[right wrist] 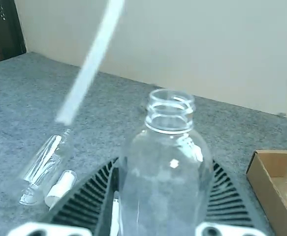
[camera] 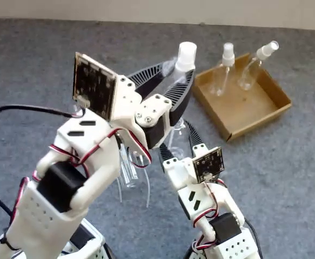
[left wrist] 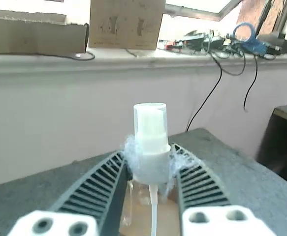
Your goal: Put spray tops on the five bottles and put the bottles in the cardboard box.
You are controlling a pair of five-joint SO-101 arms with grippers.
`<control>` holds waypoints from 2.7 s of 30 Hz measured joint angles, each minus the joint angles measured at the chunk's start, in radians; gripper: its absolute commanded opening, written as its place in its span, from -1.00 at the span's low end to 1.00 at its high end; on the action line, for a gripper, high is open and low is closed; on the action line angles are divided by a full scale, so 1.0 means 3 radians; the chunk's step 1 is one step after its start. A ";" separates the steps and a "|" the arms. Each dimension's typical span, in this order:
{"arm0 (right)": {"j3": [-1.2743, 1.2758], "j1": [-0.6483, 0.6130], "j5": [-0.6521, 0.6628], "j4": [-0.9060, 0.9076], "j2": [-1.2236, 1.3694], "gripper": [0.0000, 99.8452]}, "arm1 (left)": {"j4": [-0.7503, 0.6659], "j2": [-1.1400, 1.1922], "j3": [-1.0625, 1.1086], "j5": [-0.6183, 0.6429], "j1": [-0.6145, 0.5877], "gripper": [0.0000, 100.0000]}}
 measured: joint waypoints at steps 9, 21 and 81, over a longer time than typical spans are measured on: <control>0.0000 0.0000 0.0000 0.0000 0.0000 -0.65 | -0.1222 -0.0174 0.0736 0.0000 -0.0445 -0.99; 0.0000 0.0000 0.0000 -0.0005 0.0000 -0.65 | -0.1765 -0.0174 0.1289 0.0000 -0.0450 -0.99; 0.0000 -0.0010 0.0000 -0.0005 0.0000 -0.65 | -0.2143 -0.0496 0.1545 -0.0005 -0.0251 -0.99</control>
